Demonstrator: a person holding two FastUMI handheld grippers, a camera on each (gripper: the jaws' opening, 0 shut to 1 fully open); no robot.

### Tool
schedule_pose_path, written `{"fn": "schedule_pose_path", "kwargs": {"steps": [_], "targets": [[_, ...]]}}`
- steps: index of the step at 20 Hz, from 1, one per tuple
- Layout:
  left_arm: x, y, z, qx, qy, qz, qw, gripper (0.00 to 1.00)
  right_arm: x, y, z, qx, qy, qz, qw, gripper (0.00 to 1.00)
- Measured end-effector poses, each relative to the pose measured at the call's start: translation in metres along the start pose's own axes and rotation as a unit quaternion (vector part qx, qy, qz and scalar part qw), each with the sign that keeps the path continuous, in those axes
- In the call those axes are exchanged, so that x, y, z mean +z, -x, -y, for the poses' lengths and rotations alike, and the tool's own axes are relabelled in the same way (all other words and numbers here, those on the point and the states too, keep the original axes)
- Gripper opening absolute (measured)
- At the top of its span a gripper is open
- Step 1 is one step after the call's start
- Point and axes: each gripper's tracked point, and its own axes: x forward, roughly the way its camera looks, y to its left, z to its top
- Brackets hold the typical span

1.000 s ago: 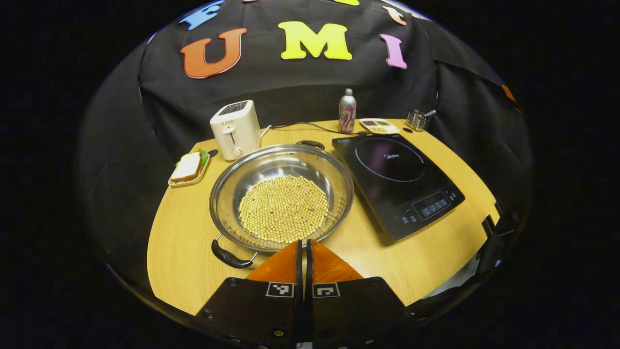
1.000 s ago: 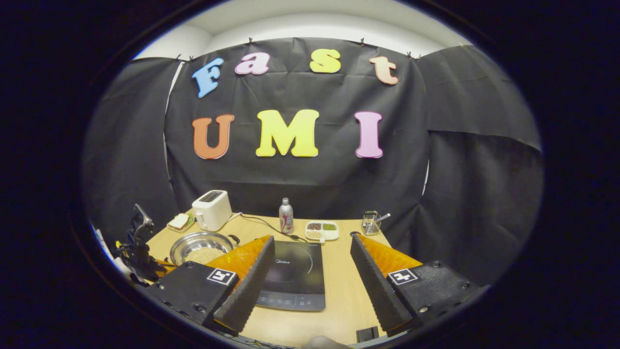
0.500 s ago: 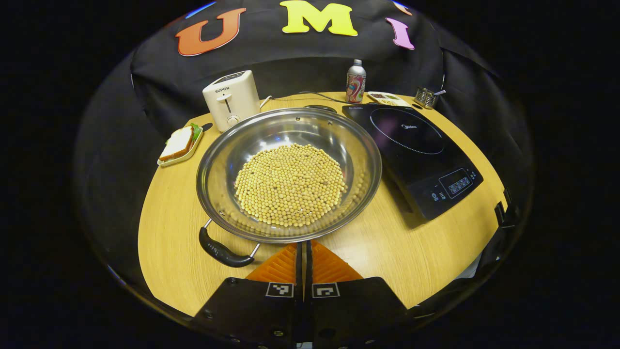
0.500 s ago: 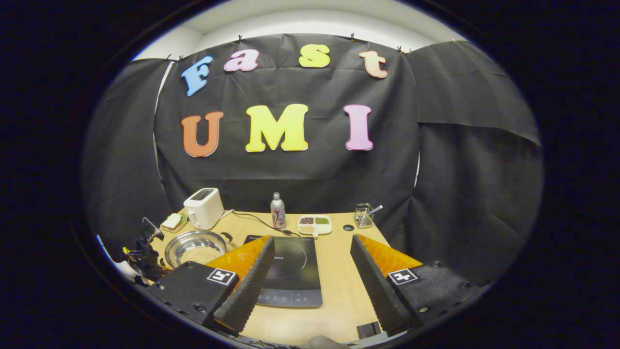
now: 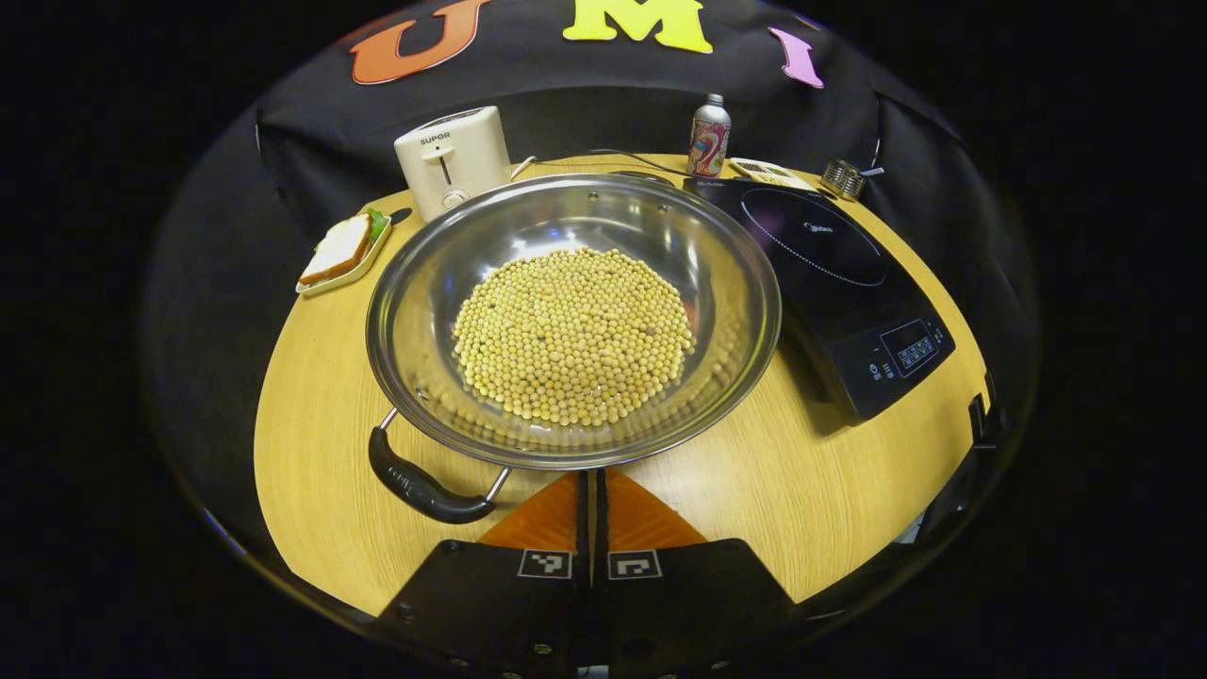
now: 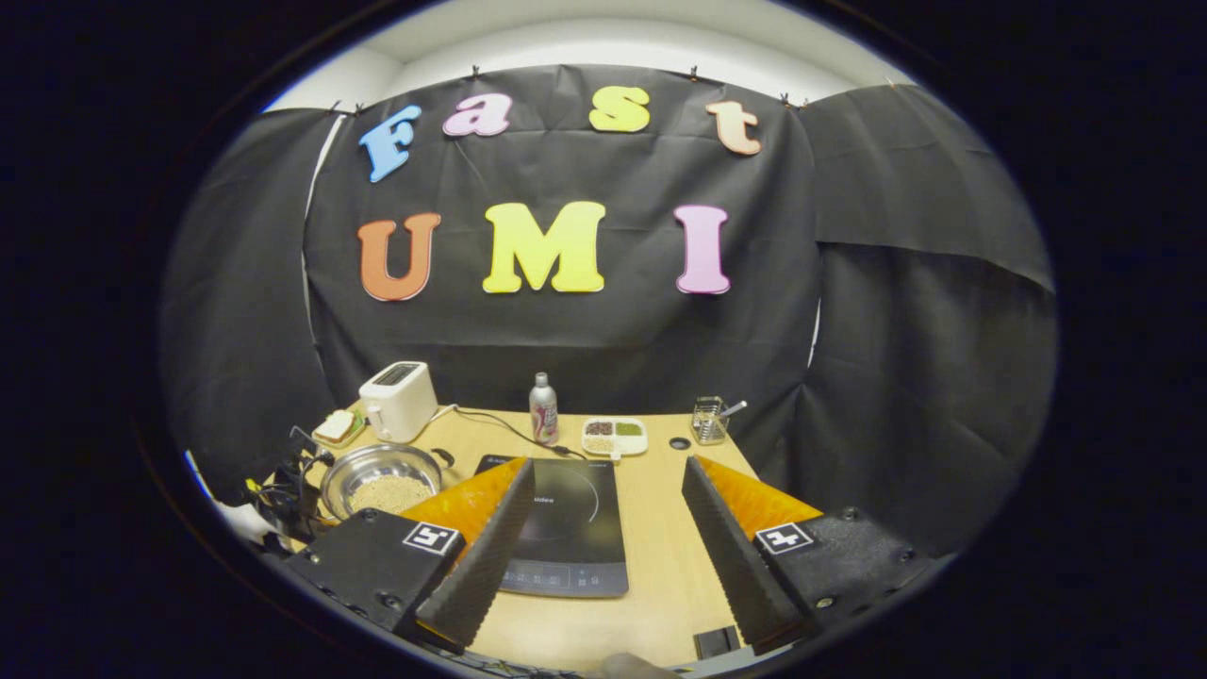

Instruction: First push the handle of the pot to place it horizontally, then grasp the pot with both hands and set it on the induction cooktop.

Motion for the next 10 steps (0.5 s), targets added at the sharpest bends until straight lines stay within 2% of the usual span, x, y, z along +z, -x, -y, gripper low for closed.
{"fn": "schedule_pose_path", "kwargs": {"steps": [1, 2, 3, 4, 5, 10], "targets": [[0.001, -0.001, -0.004, 0.006, 0.001, 0.0, 1.0, 0.05, 0.0, 0.0, -0.002, 0.002, 0.002, -0.001, 1.0, 0.97], [0.0, -0.003, -0.007, 0.009, -0.001, 0.0, 1.0, 0.0, 0.0, 0.0, -0.003, 0.003, 0.004, -0.001, 1.0, 0.97], [-0.001, -0.004, -0.009, 0.01, 0.001, -0.003, 1.0, 0.0, 0.0, -0.001, -0.004, 0.004, 0.006, -0.001, 1.0, 0.99], [-0.001, -0.003, -0.009, 0.012, 0.0, -0.003, 1.0, 0.0, -0.001, -0.001, -0.004, 0.005, 0.008, -0.001, 1.0, 0.97], [0.0, -0.004, -0.011, 0.015, -0.001, -0.003, 1.0, 0.11, -0.001, 0.0, -0.005, 0.007, 0.007, -0.002, 1.0, 0.97], [-0.001, -0.001, -0.017, 0.028, 0.001, 0.0, 1.0, 0.11, -0.002, -0.002, -0.006, 0.011, 0.006, -0.003, 1.0, 0.97]]}}
